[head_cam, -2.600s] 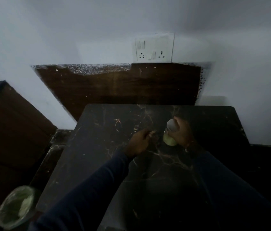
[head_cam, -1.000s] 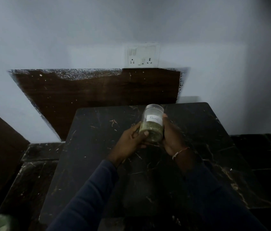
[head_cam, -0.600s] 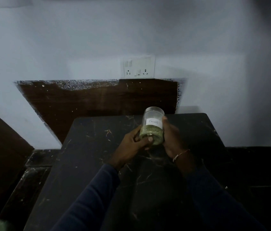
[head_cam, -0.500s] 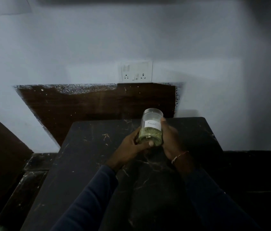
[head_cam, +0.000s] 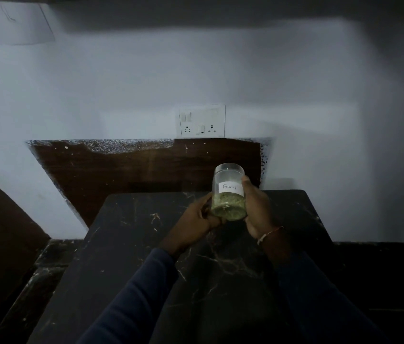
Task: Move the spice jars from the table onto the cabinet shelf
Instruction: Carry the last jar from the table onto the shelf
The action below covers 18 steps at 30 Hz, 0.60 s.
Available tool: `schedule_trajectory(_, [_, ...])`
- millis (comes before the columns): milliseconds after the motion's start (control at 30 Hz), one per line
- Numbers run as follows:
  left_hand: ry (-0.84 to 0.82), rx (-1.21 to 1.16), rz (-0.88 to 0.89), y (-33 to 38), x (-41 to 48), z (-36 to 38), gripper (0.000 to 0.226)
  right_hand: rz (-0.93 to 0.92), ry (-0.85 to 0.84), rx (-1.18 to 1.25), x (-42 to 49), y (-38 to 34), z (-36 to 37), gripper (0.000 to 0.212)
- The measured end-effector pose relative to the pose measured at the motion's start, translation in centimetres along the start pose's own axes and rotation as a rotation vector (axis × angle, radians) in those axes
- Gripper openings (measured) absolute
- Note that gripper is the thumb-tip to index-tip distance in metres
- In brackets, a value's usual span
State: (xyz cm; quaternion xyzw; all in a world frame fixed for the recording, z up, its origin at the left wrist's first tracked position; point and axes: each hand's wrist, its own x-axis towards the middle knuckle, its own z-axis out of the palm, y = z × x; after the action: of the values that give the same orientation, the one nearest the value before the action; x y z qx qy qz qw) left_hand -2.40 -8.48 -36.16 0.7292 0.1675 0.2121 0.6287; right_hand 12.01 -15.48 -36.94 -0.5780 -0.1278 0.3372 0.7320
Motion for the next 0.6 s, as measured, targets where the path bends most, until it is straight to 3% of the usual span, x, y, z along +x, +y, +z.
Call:
schedule_trajectory(100, [0.021, 0.099, 0.08, 0.3, 0.2, -0.1, 0.052, 0.072, -0.04, 0.048, -0.3, -0.6, 1.0, 0.043])
schedule_trajectory(200, [0.167, 0.37, 0.242, 0.2, 0.7, -0.4, 0.059, 0.107, -0.084, 0.031, -0.3, -1.2, 2.1, 0.051])
schedule_trajectory(300, [0.361, 0.751, 0.395, 0.2, 1.1, -1.3, 0.048, 0.061, -0.06, -0.046, -0.1, -1.6, 3.1, 0.057])
schedule_trajectory(367, [0.407, 0.875, 0.537, 0.3, 1.2, -1.9, 0.034, 0.052, -0.038, -0.048, 0.1, -1.6, 3.7, 0.061])
schedule_trajectory(533, [0.37, 0.959, 0.73, 0.0, 1.5, -3.3, 0.024, 0.058, -0.003, -0.03, 0.5, -1.8, 4.3, 0.063])
schedule_trajectory(600, [0.342, 0.834, 0.719, 0.0, 1.6, -3.8, 0.022, 0.057, 0.013, -0.028, 0.6, -1.7, 4.3, 0.064])
